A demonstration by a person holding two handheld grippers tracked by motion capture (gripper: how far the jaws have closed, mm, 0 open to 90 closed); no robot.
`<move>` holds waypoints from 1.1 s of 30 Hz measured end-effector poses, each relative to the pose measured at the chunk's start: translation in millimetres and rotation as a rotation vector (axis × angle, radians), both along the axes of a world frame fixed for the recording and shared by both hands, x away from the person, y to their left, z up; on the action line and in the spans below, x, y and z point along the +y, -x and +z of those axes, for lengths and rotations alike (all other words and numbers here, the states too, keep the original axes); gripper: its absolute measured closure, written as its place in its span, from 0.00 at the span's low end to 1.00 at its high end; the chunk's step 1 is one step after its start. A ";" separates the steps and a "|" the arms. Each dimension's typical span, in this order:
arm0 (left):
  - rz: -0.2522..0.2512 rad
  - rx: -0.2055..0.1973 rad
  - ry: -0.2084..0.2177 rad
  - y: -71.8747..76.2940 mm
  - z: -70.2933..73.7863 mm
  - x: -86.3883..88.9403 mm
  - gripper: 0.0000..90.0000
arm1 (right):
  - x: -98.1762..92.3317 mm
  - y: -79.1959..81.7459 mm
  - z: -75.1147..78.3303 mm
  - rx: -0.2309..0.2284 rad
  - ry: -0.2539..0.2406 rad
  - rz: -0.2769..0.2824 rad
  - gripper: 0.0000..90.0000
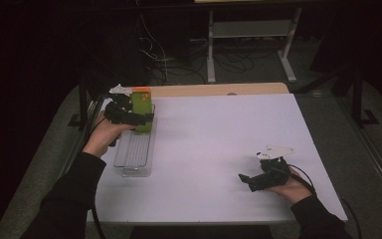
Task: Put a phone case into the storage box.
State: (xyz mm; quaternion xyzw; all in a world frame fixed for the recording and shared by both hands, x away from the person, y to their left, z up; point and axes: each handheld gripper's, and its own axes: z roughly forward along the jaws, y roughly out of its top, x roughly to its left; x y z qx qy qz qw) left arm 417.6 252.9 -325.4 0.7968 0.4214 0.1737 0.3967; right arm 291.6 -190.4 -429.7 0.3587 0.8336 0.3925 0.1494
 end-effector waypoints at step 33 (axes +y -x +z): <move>-0.196 -0.025 0.052 70.8 -37.2 2.9 0.02 | 0.5 1.8 6.9 -0.012 -0.020 0.036 0.00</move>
